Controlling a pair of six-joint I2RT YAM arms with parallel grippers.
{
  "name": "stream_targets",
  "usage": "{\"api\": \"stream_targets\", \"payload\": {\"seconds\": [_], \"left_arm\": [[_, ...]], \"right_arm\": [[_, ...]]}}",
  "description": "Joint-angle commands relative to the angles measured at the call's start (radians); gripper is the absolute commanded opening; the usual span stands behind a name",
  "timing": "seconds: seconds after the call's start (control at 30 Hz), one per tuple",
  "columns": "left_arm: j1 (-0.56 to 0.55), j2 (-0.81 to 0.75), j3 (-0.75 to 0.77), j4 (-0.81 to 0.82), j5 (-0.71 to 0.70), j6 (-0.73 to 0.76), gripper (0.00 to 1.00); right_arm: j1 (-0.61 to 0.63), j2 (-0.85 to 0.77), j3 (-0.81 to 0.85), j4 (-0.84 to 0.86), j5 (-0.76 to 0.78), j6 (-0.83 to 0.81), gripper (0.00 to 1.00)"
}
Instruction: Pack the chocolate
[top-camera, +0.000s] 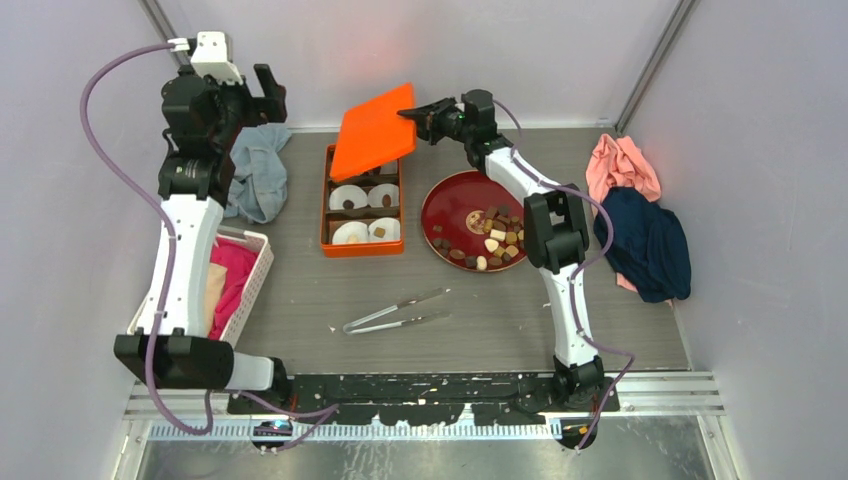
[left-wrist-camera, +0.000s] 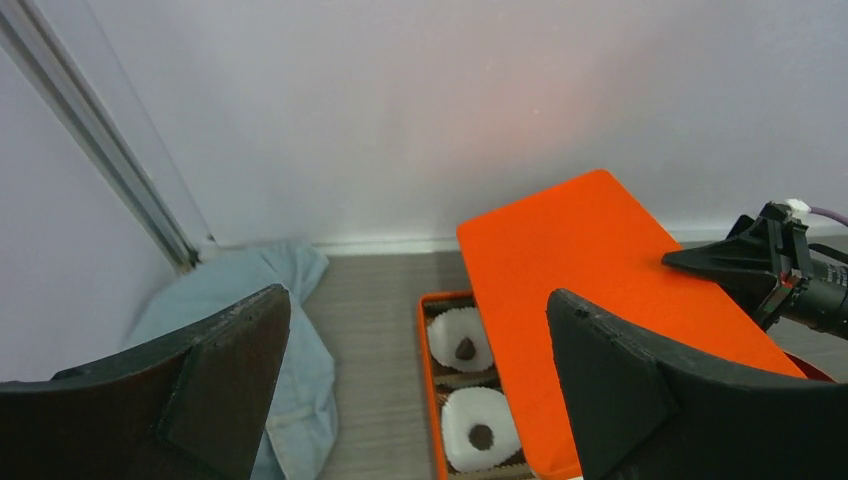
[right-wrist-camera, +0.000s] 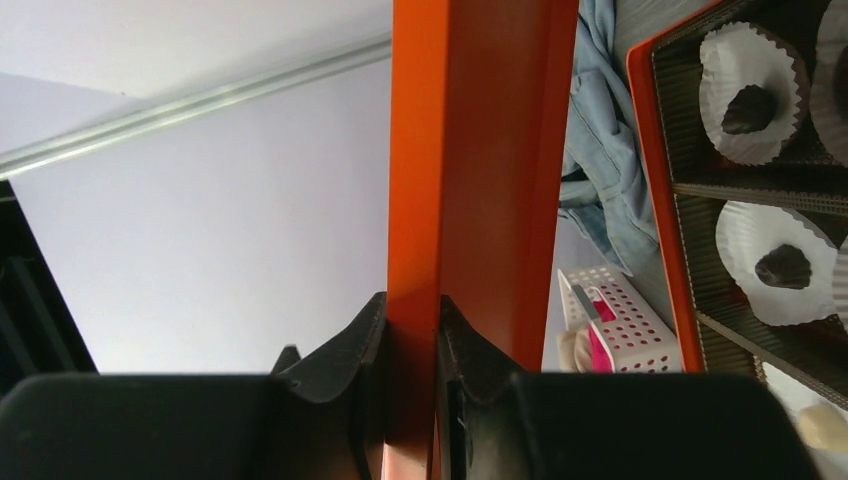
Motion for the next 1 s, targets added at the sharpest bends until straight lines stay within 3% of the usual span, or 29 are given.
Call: {"api": "stream_targets", "payload": {"seconds": [0.0, 0.33, 0.43, 0.6, 0.8, 0.97], "left_arm": [[0.08, 0.08, 0.067, -0.124, 0.083, -0.181, 0.99], [0.187, 0.386, 0.357, -0.43, 0.516, -0.498, 0.94], [0.192, 0.383, 0.299, -0.41, 0.612, -0.621, 0.93], [0.194, 0.334, 0.047, -0.166, 0.775, -0.85, 0.92], [0.187, 0.331, -0.08, -0.163, 0.802, -0.842, 0.91], [0.168, 0.364, -0.198, 0.14, 0.89, -1.04, 0.9]], "right_arm": [[0.0, -0.141, 0.005, 0.184, -0.092, -0.036, 0.01], [-0.004, -0.16, 0.012, 0.167, -0.16, -0.15, 0.01], [-0.006, -0.159, 0.015, 0.159, -0.171, -0.186, 0.01], [-0.005, -0.153, 0.004, 0.168, -0.177, -0.211, 0.01], [-0.001, -0.144, 0.0, 0.2, -0.176, -0.197, 0.01], [0.017, -0.134, -0.014, 0.234, -0.174, -0.17, 0.01]]}}
